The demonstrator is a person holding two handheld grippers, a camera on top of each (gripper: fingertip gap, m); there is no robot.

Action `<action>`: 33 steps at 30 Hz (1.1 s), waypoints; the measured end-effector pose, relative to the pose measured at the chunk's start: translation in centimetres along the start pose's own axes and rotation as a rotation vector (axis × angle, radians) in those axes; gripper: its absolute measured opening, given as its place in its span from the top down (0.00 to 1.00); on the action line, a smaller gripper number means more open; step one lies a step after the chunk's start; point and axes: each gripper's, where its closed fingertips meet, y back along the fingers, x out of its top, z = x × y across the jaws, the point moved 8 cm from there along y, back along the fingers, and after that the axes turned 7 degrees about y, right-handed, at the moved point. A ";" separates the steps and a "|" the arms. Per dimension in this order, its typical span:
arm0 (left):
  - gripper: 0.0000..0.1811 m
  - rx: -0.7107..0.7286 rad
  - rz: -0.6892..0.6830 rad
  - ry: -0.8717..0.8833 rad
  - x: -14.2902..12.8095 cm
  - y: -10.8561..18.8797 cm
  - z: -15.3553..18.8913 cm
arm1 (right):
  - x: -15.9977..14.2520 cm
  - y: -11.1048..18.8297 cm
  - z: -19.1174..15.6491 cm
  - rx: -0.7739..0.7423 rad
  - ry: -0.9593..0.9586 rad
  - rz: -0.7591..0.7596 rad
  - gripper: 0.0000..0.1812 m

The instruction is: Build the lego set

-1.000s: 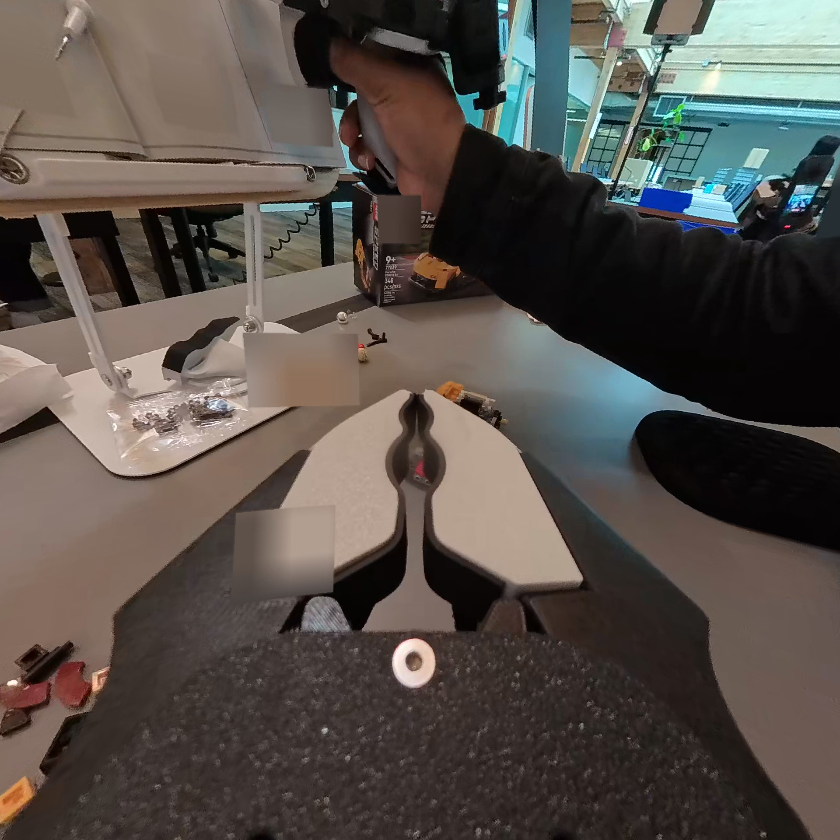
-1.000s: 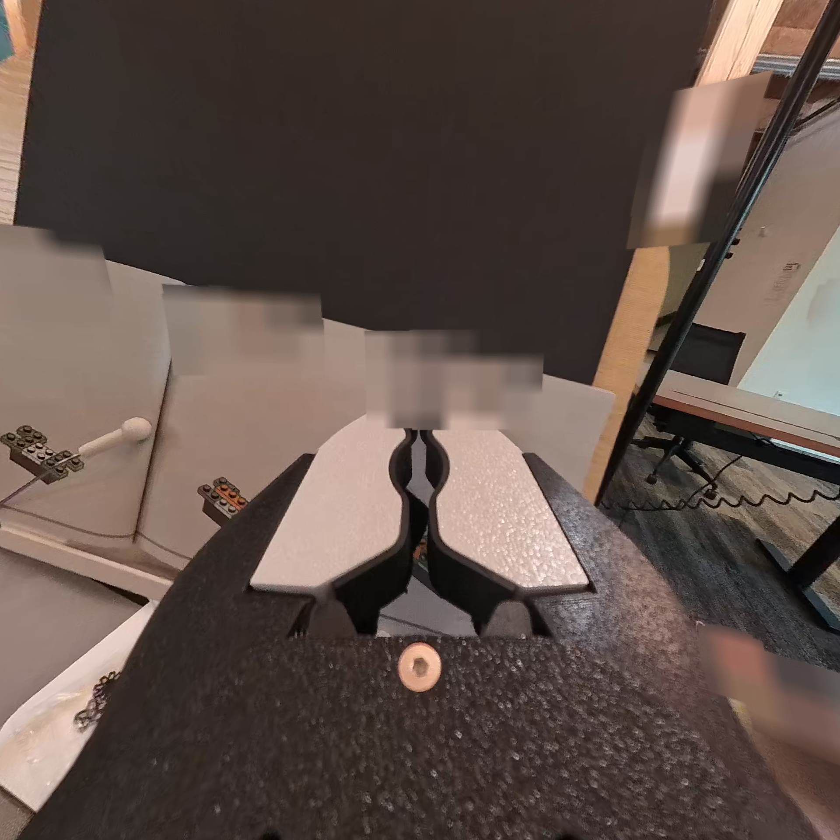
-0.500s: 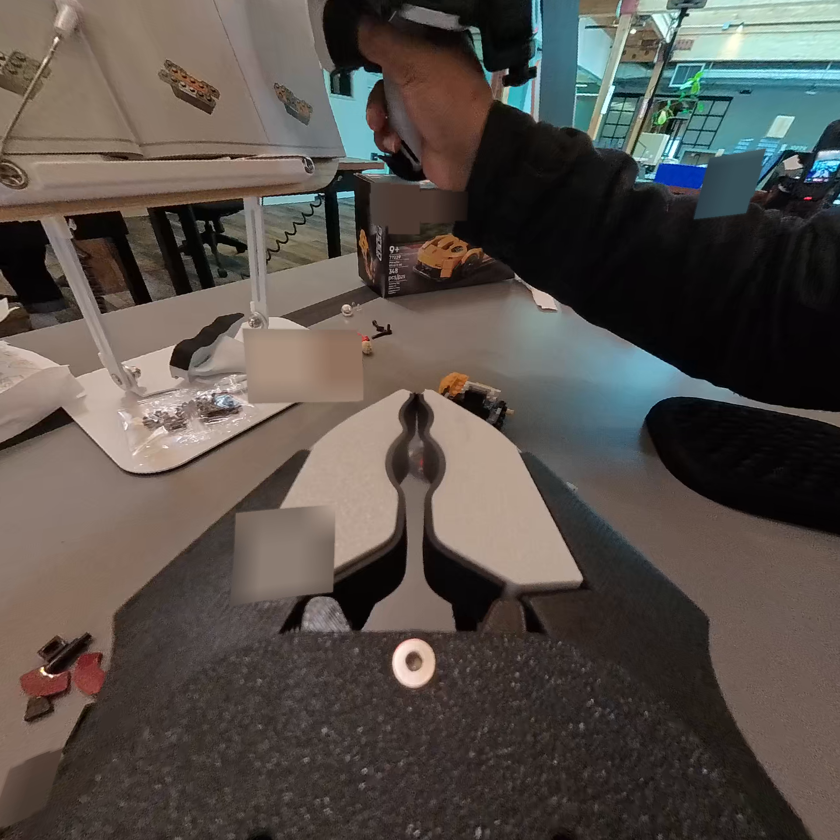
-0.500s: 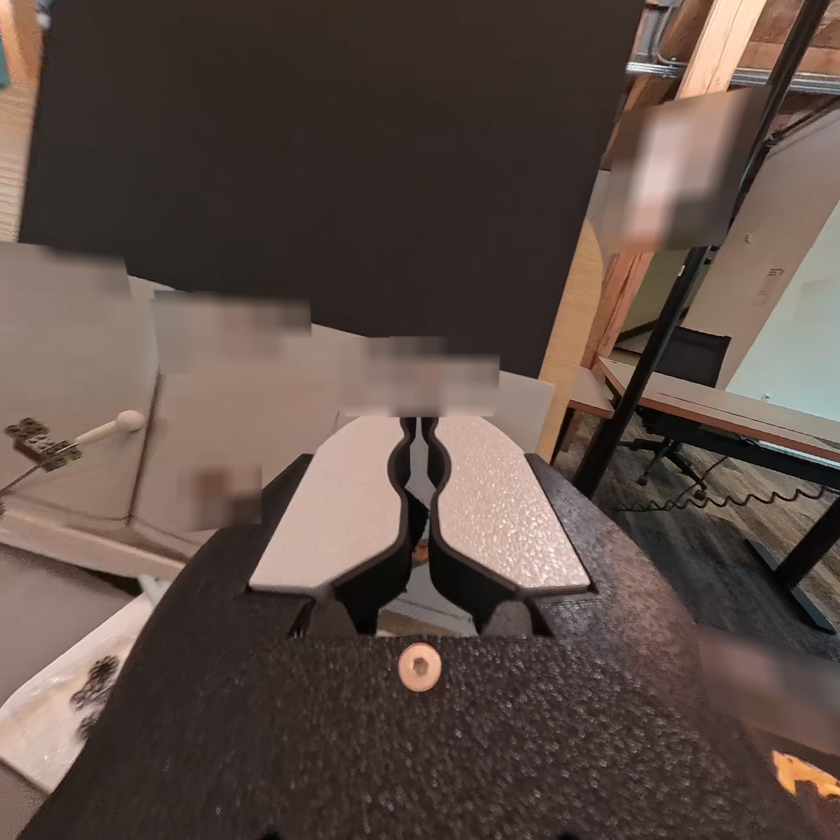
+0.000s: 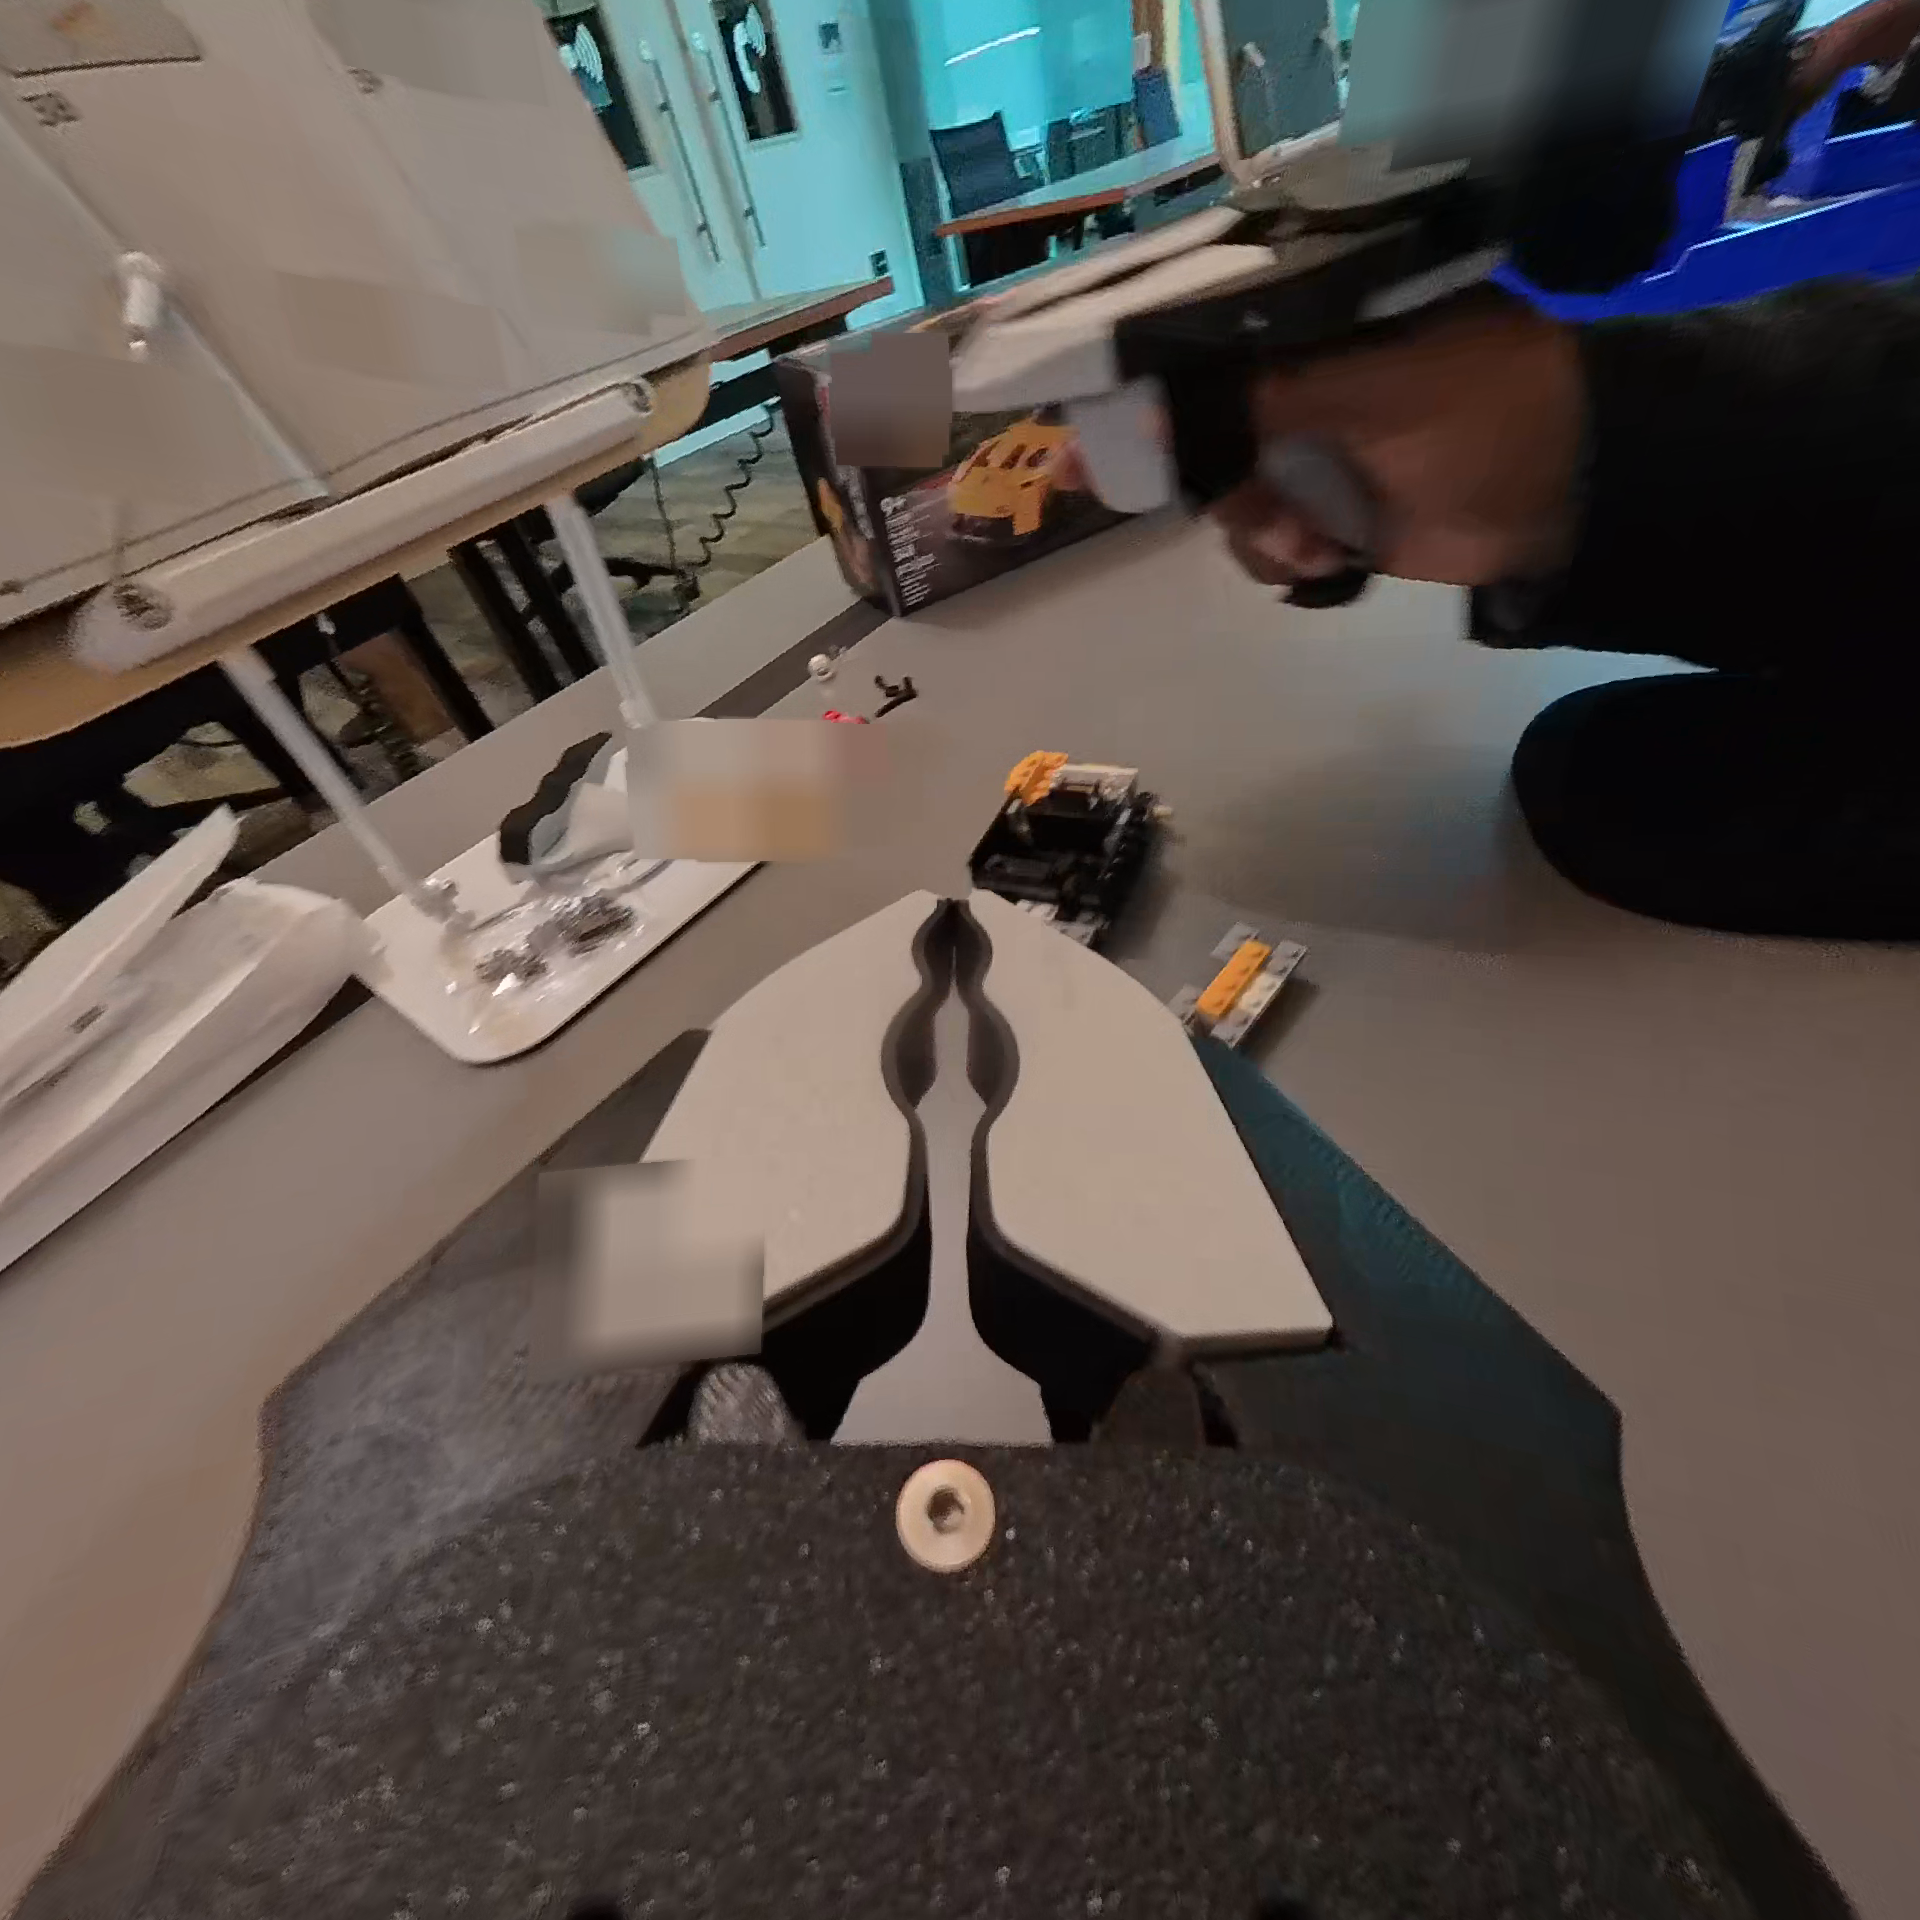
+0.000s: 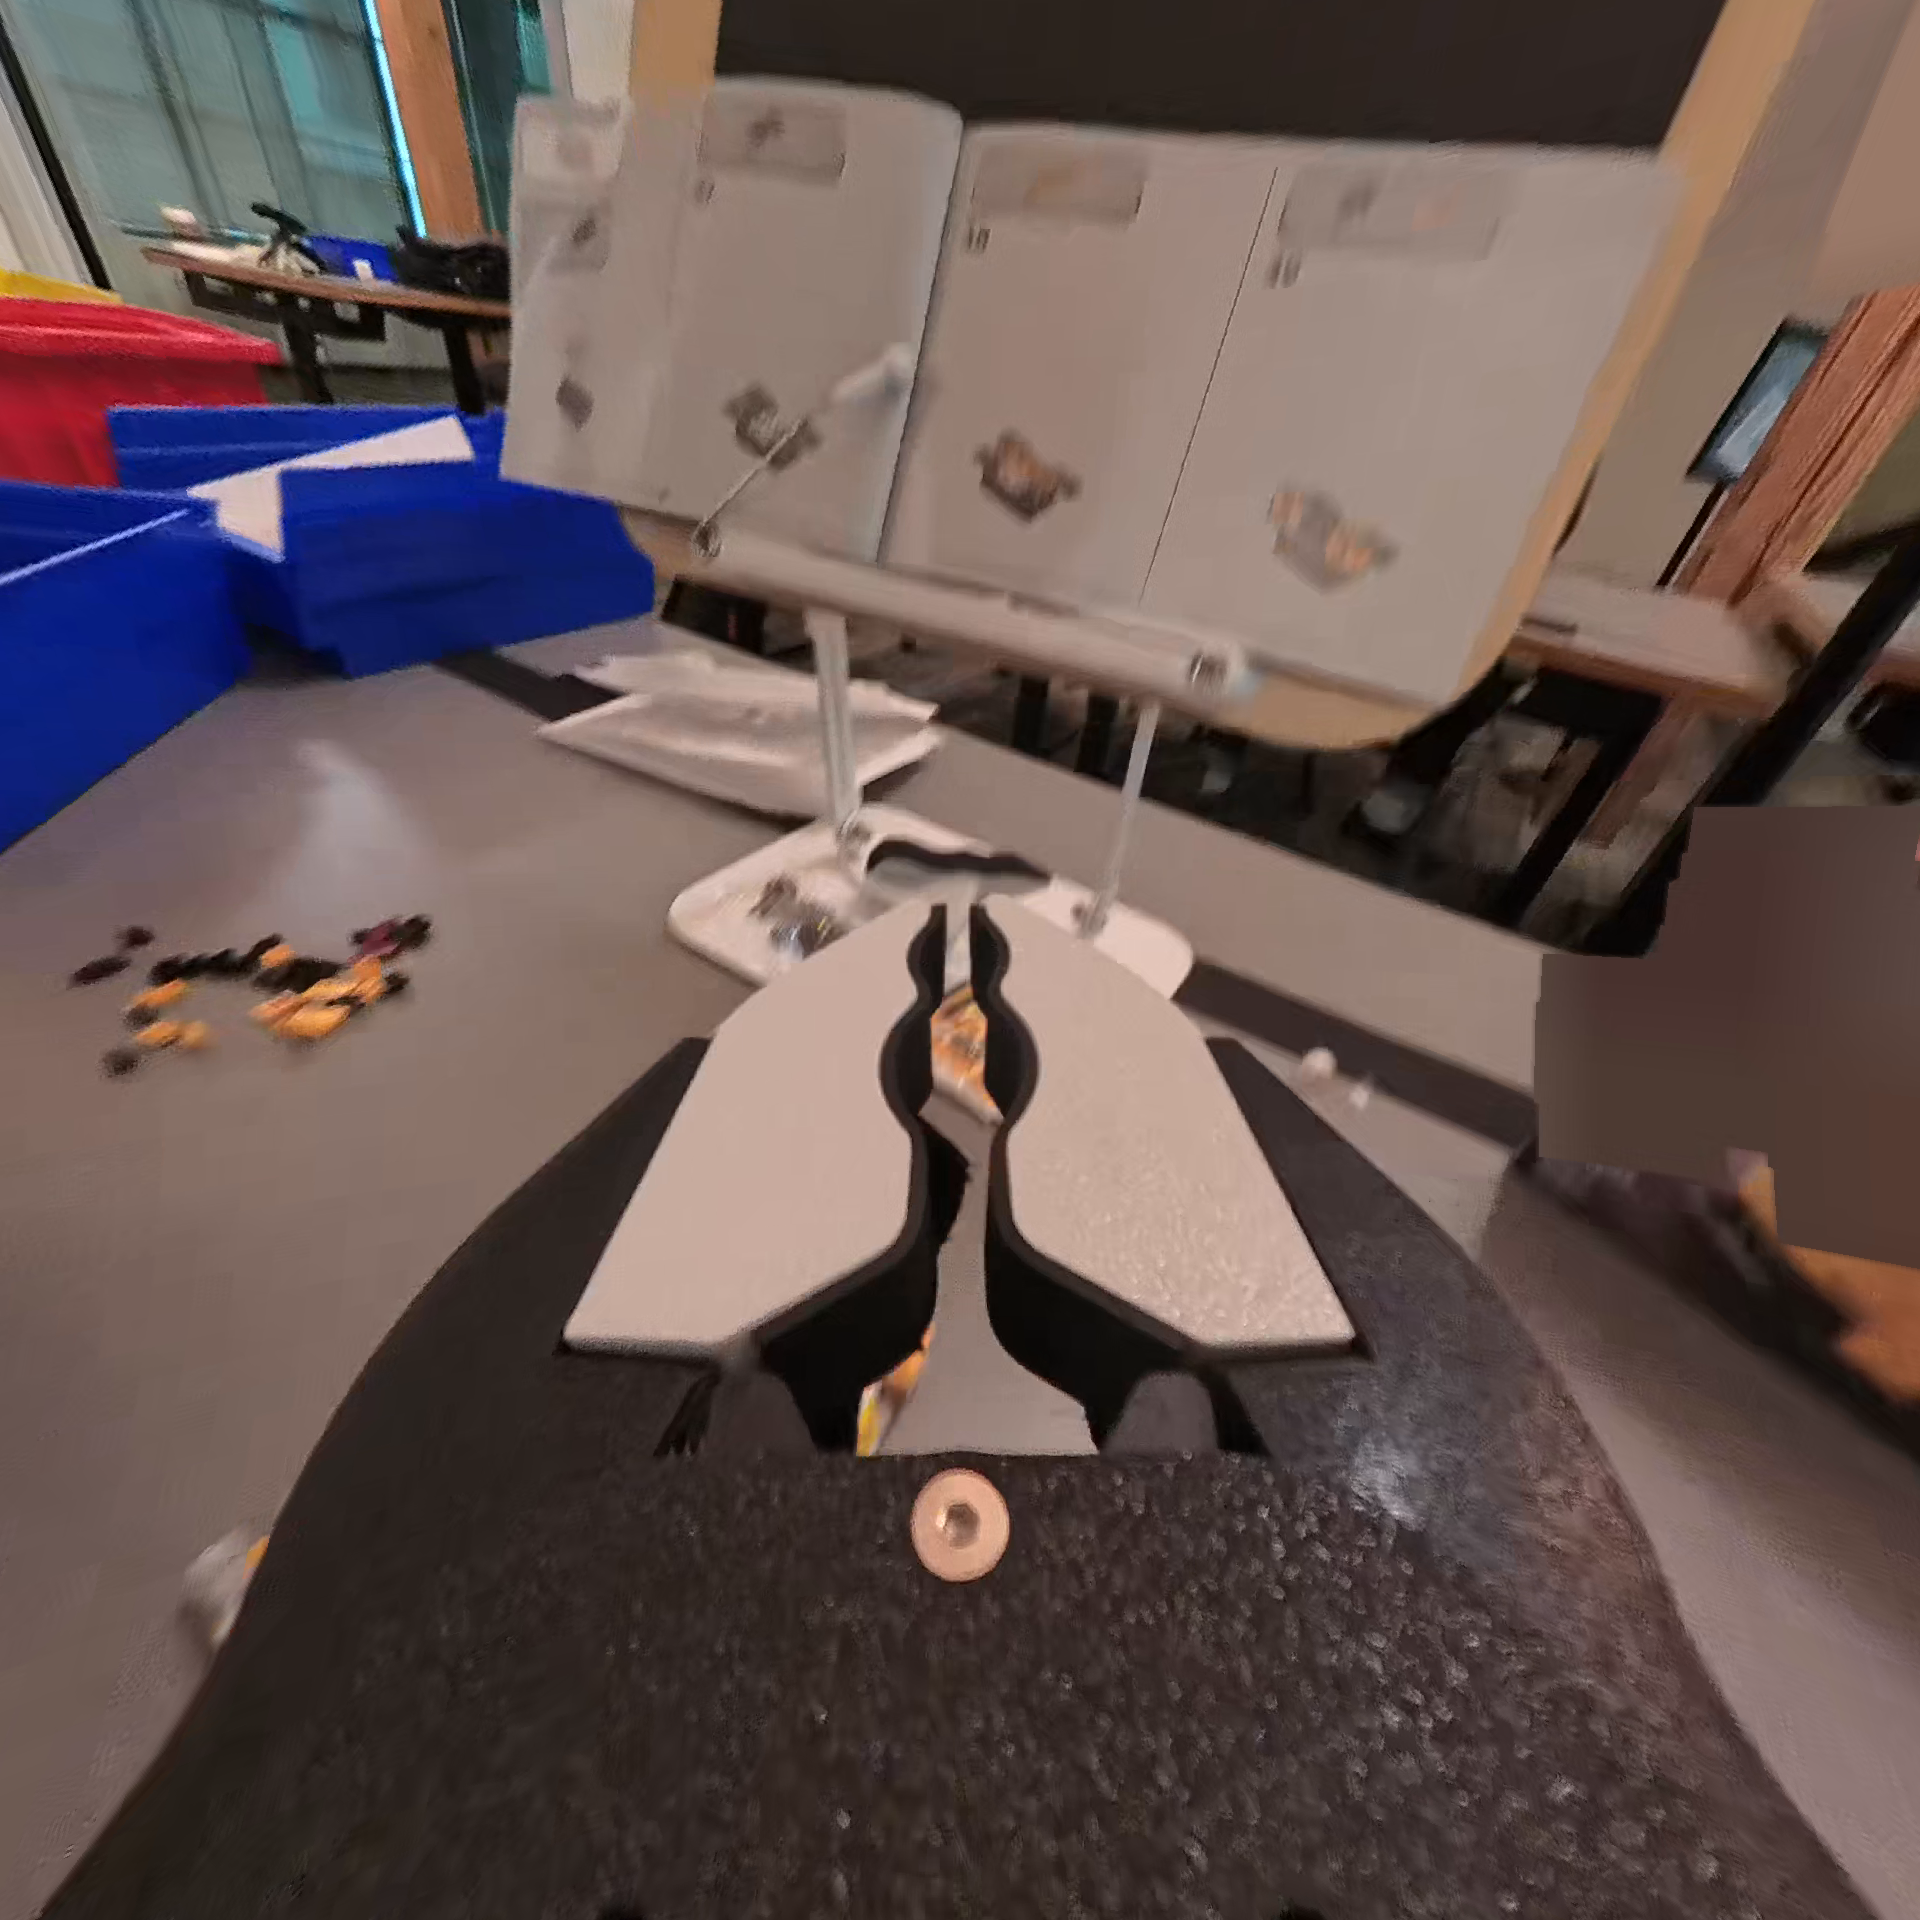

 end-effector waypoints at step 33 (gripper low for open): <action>0.86 0.794 -0.551 0.336 -0.4 28.2 -23.4 | -4.7 4.0 -2.9 0.077 -0.161 -0.075 0.98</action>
